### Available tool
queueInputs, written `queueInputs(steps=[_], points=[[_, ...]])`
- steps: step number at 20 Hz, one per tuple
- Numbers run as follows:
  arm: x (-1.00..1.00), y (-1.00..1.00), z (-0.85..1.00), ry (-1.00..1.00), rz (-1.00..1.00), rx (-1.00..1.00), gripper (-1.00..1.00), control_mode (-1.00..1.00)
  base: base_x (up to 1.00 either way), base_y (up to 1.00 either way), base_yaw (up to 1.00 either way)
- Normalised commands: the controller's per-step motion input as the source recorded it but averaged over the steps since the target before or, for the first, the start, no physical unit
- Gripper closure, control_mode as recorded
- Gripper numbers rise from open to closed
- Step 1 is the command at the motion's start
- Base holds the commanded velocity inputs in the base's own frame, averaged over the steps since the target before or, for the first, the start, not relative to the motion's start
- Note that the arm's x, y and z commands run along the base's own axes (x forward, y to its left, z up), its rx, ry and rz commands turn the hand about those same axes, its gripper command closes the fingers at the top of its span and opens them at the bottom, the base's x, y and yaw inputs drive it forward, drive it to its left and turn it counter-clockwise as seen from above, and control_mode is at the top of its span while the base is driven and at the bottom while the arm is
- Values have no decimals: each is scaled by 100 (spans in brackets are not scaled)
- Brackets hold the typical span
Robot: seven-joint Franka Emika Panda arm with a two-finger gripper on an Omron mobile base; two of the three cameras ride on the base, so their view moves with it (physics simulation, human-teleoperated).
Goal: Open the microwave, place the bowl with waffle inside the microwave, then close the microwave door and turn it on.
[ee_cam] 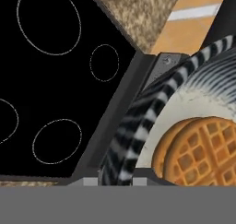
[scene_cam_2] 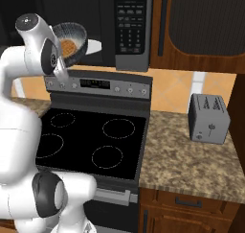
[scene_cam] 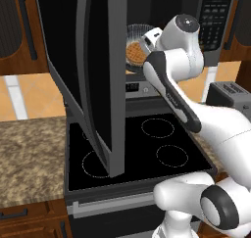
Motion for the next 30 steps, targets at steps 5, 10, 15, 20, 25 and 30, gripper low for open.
queueInputs(steps=[5, 10, 15, 20, 25, 30], points=[[100, 25, 4, 0, 0, 0, 100, -100, 0, 0, 0], [100, 27, 0, 0, -6, 0, 100, -100, 0, 0, 0], [97, 38, -12, 0, -16, 0, 100, -100, 0, 0, 0], [27, 23, -48, 4, -4, 0, -100, -100, 0, 0, 0], [0, 25, -25, 3, 3, 0, -100, -100, 0, 0, 0], [-28, 2, 24, -2, 10, 0, -100, -100, 0, 0, 0]])
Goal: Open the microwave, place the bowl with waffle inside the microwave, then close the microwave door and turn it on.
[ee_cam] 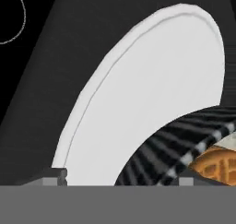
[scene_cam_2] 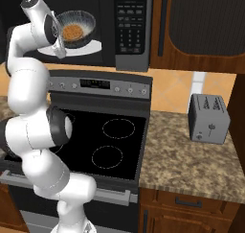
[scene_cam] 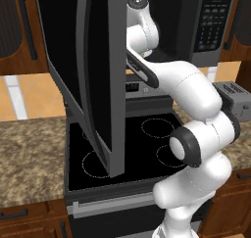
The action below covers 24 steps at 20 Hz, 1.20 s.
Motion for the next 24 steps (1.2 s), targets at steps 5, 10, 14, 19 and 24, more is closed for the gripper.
queueInputs(steps=[5, 10, 14, 19, 24], points=[[-92, 4, 30, -16, 18, -1, -100, -100, 0, 0, 0], [-77, 0, 30, -20, 11, 0, -100, -100, 0, 0, 0], [-87, 0, 14, -14, 0, 0, -100, -100, 0, 0, 0], [-100, 0, 19, -8, 0, 0, -100, -100, 0, 0, 0], [-100, 0, 4, 0, 0, 0, -100, -100, 0, 0, 0]])
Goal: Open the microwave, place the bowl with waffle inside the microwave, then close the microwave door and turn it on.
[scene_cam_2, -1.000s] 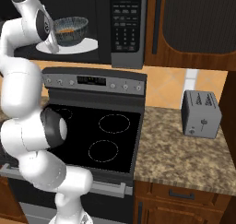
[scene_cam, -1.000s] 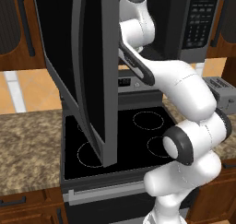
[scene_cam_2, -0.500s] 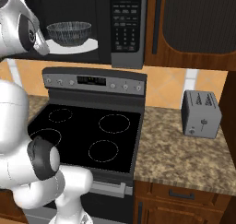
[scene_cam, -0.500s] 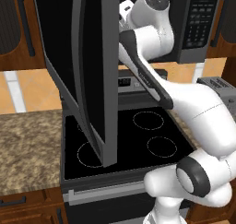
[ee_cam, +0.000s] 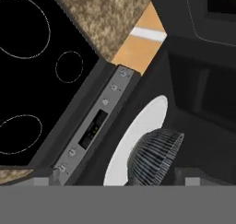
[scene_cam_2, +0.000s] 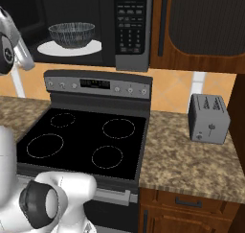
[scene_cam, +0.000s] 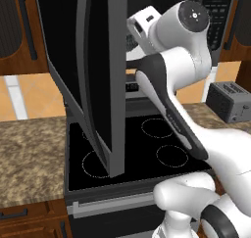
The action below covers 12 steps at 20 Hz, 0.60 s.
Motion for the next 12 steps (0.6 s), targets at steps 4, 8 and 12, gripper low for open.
queueInputs(steps=[4, 8, 12], points=[[-100, 0, 0, 0, 0, 0, 100, -100, 0, 0, 0], [-100, 0, 0, -6, 0, 0, 100, -100, 0, 0, 0], [-100, 0, 0, -11, 0, 0, 100, -100, 0, 0, 0]])
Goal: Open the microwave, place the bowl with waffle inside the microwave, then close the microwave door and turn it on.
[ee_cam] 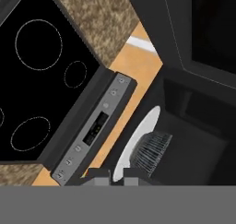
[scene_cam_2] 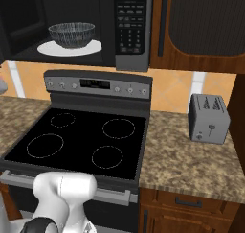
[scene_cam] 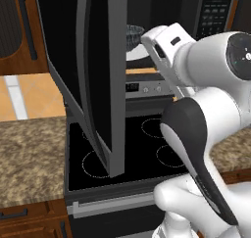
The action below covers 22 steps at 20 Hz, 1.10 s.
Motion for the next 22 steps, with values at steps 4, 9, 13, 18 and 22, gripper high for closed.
queueInputs(steps=[4, 9, 13, 18, 22], points=[[-39, -9, -54, 2, 0, 0, 100, -100, 0, 0, 0], [-91, -12, -33, -26, 7, -1, 100, -100, 0, 0, 0], [-100, 0, -6, -34, 1, -2, 100, -100, 0, 0, 0], [-74, 20, 7, -8, -11, 0, 100, -100, 0, 0, 0], [-34, 31, 0, 0, -27, 0, 100, -100, 0, 0, 0]])
